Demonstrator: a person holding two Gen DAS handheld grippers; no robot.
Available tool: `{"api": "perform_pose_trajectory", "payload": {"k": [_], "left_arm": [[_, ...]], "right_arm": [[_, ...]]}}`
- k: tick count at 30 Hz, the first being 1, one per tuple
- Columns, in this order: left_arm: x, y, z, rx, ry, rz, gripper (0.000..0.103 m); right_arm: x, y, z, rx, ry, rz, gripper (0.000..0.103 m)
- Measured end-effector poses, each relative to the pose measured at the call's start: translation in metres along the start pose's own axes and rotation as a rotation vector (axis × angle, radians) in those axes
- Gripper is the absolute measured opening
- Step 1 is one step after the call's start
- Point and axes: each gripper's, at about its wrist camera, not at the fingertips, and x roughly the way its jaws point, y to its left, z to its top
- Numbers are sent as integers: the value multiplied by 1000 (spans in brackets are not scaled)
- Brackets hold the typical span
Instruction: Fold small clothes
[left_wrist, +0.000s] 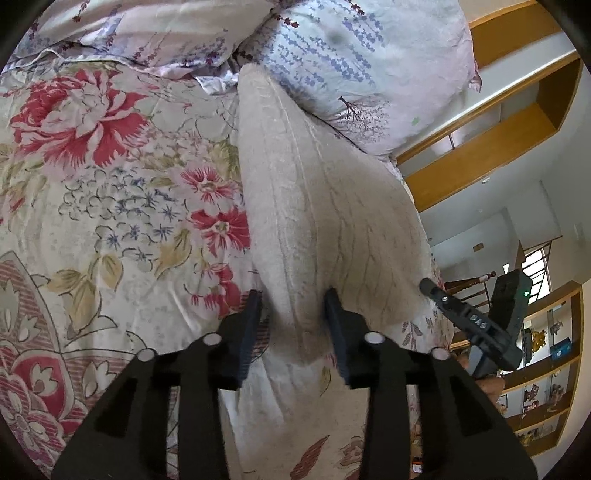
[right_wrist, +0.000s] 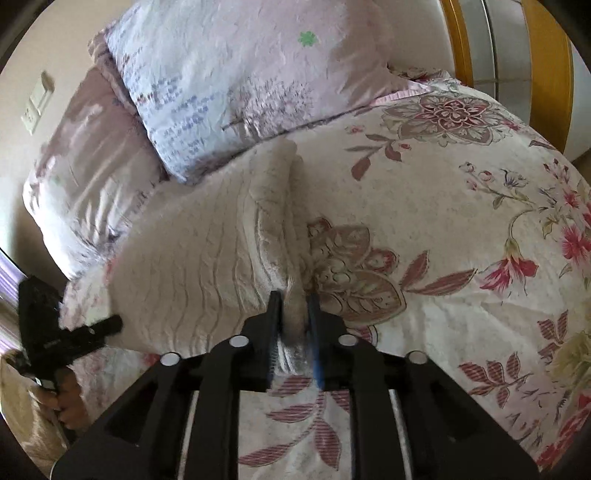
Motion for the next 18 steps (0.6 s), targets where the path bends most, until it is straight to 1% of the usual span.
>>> {"api": "perform_pose_trajectory", "payload": {"k": [1, 2, 3, 4, 6, 9, 10, 11, 14, 16, 18], "left_arm": [[-1, -1, 1, 3, -6, 3, 49], [-2, -2, 3, 6, -14, 8, 56], [-3, -3, 6, 8, -24, 17, 59], [-2, -4, 9, 8, -27, 22, 60], [-1, -5, 17, 2, -27, 26, 64], [3, -5, 27, -15, -30, 52, 64], [4, -4, 30, -24, -26, 51, 64], [7, -5, 34, -30, -24, 51, 64], [9, -9, 39, -27, -22, 58, 66], [12, -13, 43, -13, -19, 78, 68], [15, -15, 46, -8, -4, 92, 68]], "right_arm": [[-5, 0, 4, 9, -21, 13, 23], [-9, 2, 7, 12, -45, 26, 25], [-11, 3, 10, 17, -61, 41, 30], [-10, 3, 17, 38, -67, 61, 32], [-3, 2, 25, 67, -57, 101, 32], [15, -1, 37, 99, -29, 122, 31], [21, 0, 38, 98, -21, 127, 19], [27, 2, 40, 84, -22, 122, 10], [28, 0, 41, 76, -82, 49, 10], [37, -13, 39, 131, -57, 37, 9], [46, -17, 36, 146, -37, 22, 10]]}}
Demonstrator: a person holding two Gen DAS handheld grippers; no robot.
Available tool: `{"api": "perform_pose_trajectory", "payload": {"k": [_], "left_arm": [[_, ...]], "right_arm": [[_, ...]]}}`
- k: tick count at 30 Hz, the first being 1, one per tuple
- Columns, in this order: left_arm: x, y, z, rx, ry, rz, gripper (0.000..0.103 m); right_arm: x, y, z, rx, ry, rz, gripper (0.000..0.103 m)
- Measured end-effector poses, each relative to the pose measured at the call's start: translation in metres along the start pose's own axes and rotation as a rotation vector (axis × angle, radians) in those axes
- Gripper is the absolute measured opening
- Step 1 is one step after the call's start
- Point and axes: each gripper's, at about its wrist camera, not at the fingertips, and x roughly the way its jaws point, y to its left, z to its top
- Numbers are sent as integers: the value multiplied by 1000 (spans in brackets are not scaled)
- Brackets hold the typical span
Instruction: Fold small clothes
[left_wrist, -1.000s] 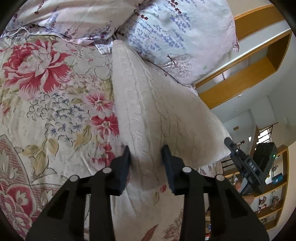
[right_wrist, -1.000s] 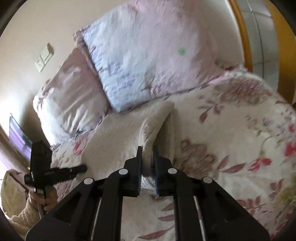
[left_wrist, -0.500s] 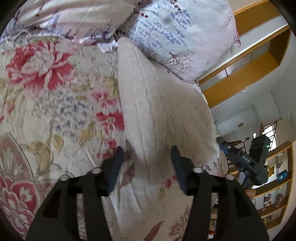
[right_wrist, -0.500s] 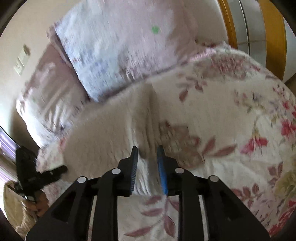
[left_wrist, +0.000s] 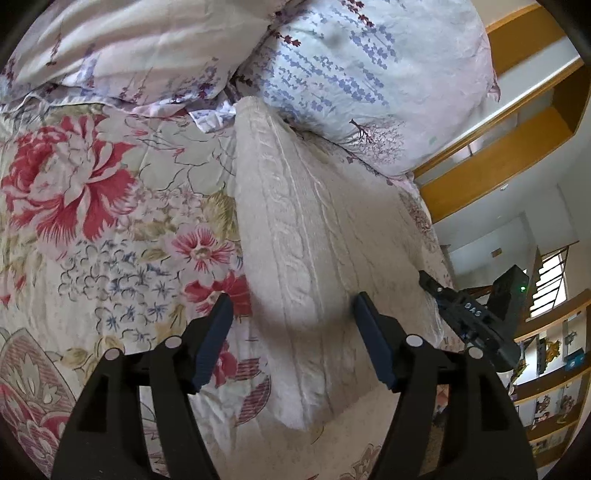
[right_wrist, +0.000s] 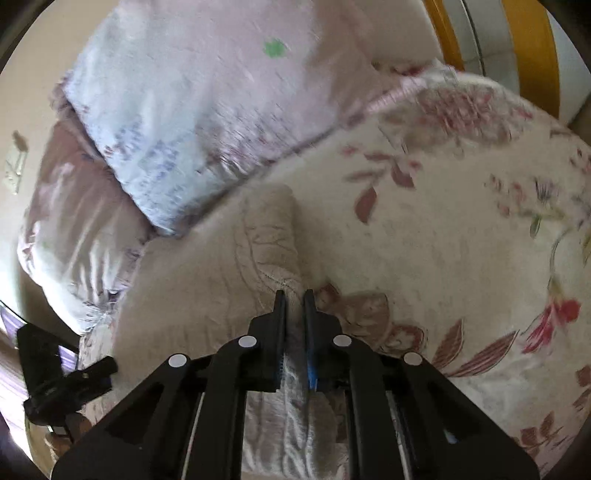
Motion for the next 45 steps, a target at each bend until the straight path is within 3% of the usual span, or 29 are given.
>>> {"api": "perform_pose_trajectory", "payload": {"k": [3, 7, 10, 13, 15, 17, 18, 21, 23, 25, 27, 29, 35, 45], "left_arm": [[4, -3, 6, -2, 8, 15, 68], [4, -2, 10, -5, -7, 26, 68], [7, -1, 13, -16, -5, 24, 69], [11, -1, 15, -18, -5, 20, 69], [14, 0, 15, -21, -4, 15, 70], [20, 1, 17, -28, 3, 12, 74], [24, 2, 17, -32, 7, 12, 77], [26, 7, 18, -52, 5, -17, 79], [25, 8, 19, -58, 5, -39, 79], [23, 10, 22, -67, -5, -65, 79], [21, 14, 24, -84, -8, -104, 79], [21, 18, 26, -111, -5, -140, 79], [29, 27, 29, -154, 18, -170, 74], [38, 28, 35, -170, 15, -205, 70]], "right_arm": [[-1, 8, 0, -41, 5, -43, 15], [-26, 29, 0, -128, -100, -73, 38], [-34, 48, -3, -215, -132, -43, 38], [-25, 58, -6, -264, -96, -8, 38], [-9, 58, -10, -285, -38, -45, 38], [11, 50, -15, -283, 26, -79, 39], [11, 47, -16, -288, -6, -68, 39], [6, 46, -11, -249, 25, -44, 40], [-3, 42, -4, -192, 54, 19, 52], [-12, 33, 6, -109, 61, 119, 74], [-18, 25, 15, -51, 38, 144, 78], [-16, 14, 26, 0, 47, 145, 79], [22, -15, 40, 153, 192, 211, 78], [45, -13, 35, 120, 270, 294, 65]]}}
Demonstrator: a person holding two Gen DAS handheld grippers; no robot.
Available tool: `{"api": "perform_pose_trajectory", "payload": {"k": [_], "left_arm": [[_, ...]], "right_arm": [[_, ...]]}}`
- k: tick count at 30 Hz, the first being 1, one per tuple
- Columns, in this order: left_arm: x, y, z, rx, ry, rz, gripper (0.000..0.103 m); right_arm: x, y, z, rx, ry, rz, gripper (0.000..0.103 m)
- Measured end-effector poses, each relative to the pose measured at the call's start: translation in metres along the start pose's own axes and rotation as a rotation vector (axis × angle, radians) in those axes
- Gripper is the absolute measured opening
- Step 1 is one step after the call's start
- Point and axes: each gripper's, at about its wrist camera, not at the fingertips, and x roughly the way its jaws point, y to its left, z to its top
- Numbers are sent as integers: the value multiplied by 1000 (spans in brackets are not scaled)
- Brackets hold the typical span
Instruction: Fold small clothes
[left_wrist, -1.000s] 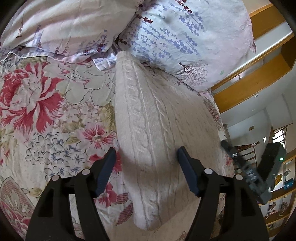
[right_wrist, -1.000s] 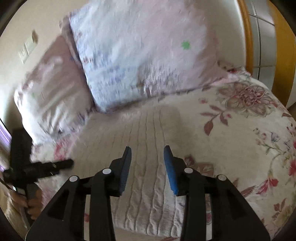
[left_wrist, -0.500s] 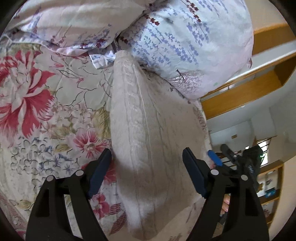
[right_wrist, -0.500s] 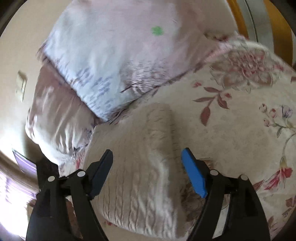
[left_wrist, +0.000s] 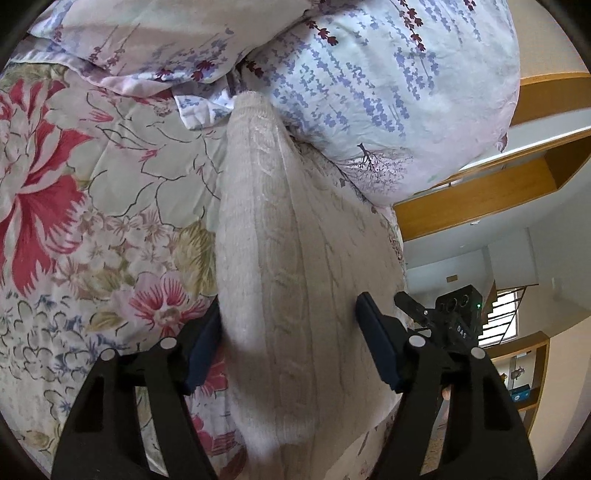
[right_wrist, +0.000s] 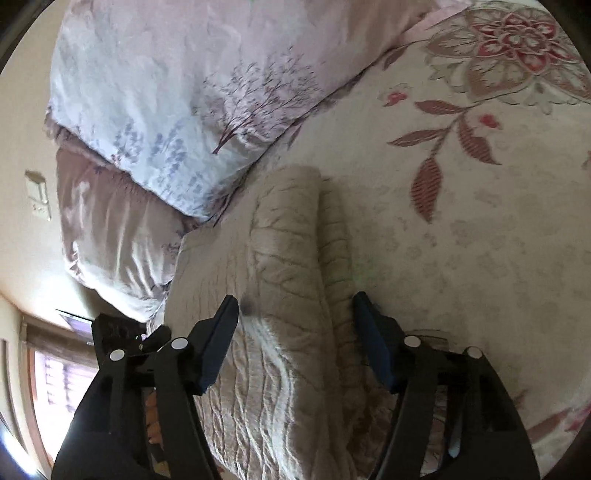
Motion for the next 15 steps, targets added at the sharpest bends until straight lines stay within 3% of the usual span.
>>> {"api": "perform_pose_trajectory", "payload": {"k": [2, 7, 11, 15], "left_arm": [[0, 0, 1, 4, -4, 2, 69], [6, 0, 2, -13, -5, -2, 56], [2, 1, 2, -13, -14, -20, 41], [-14, -4, -1, -8, -22, -70, 36]], "right_arm": [[4, 2, -1, -18, 11, 6, 63], [10, 5, -5, -42, 17, 52, 33], [6, 12, -8, -66, -10, 45, 30], [-4, 30, -14, -91, -54, 88, 28]]}}
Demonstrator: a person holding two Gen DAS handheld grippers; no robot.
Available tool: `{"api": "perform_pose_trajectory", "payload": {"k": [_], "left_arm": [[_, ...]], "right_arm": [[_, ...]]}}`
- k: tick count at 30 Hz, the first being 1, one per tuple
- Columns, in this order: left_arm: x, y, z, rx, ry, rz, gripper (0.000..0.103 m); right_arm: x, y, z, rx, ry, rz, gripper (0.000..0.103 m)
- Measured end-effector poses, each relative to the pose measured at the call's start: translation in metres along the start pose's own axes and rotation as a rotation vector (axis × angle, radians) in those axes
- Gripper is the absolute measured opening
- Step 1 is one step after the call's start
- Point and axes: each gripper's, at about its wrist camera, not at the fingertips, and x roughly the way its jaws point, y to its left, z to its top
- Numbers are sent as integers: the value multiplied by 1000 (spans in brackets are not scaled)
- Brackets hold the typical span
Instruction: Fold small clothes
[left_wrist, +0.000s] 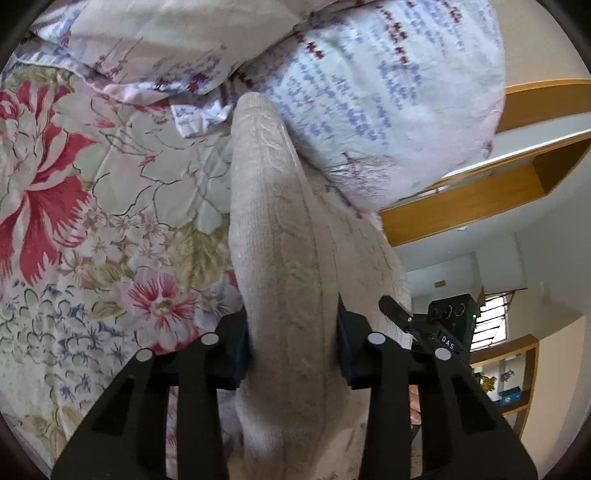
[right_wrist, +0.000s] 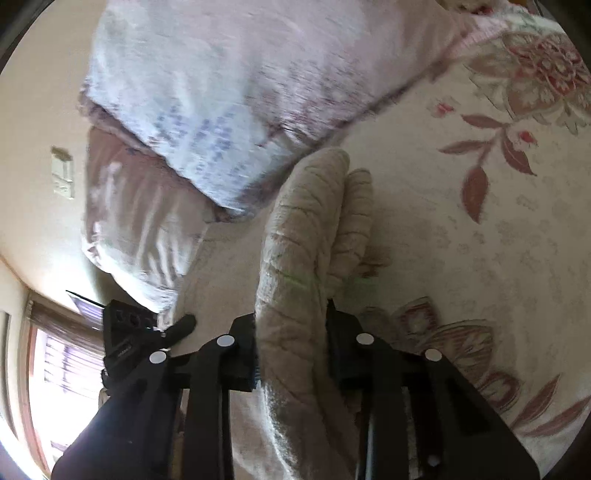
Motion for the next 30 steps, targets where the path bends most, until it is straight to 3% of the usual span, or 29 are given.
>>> {"api": "perform_pose_trajectory", "payload": {"k": [8, 13, 15, 17, 20, 23, 27, 29, 30], "left_arm": [[-70, 0, -10, 42, -57, -1, 36], [-126, 24, -14, 26, -123, 69, 37], [-129, 46, -13, -14, -141, 130, 39], [-124, 66, -12, -59, -131, 201, 42], [-120, 82, -15, -85, -141, 170, 47], [-128, 67, -17, -9, -177, 232, 51], [-149, 36, -31, 152, -282, 316, 63], [-152, 21, -37, 223, -310, 352, 68], [-151, 13, -41, 263, -314, 371, 69]], "right_arm": [[15, 59, -20, -112, 13, 37, 27], [58, 90, -45, -182, 39, 27, 26], [84, 92, -53, -185, 85, -18, 27], [105, 86, -59, -168, 115, -98, 35], [108, 79, -56, -133, 126, -91, 42], [89, 77, -54, -130, 98, -100, 42], [64, 79, -53, -156, 15, -102, 42], [64, 81, -52, -171, 14, -103, 40], [68, 83, -53, -190, 28, -112, 24]]}}
